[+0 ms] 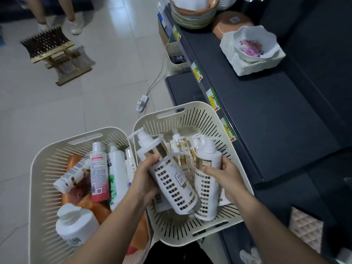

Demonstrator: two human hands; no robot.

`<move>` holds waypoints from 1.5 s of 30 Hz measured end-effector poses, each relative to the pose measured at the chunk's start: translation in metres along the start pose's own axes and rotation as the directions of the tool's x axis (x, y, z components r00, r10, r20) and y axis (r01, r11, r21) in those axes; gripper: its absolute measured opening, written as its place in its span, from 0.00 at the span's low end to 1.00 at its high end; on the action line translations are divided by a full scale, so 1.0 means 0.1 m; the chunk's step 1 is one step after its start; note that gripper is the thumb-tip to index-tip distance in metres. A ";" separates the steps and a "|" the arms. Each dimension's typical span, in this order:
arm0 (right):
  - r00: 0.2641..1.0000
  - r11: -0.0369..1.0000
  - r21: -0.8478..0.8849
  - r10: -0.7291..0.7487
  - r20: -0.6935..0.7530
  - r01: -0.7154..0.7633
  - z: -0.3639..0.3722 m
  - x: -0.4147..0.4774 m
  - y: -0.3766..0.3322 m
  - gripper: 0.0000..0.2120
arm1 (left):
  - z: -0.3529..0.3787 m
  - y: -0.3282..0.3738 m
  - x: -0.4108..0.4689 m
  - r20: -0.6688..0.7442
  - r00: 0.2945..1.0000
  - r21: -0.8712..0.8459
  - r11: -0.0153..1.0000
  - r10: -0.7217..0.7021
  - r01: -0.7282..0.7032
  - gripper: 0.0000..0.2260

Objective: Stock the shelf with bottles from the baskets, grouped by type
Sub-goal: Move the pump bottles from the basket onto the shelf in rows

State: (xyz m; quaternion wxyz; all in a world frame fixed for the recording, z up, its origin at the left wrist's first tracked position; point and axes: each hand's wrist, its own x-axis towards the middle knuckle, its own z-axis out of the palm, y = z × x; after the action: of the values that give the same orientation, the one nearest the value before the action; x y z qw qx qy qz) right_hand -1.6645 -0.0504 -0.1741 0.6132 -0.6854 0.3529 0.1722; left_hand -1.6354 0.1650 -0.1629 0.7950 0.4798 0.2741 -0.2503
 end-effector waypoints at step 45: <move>0.725 0.667 0.359 -0.414 -0.550 0.653 -1.65 -4.01 -0.25 0.30 | 2.04 0.16 -2.72 0.651 0.689 0.502 0.861 -0.318 -0.077 0.31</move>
State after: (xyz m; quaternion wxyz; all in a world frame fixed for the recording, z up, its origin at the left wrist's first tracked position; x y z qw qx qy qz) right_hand -1.9566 -0.1004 0.1433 0.7081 -0.5823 0.2874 -0.2774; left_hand -1.7816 0.0247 0.1105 0.6692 0.5101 -0.0977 -0.5314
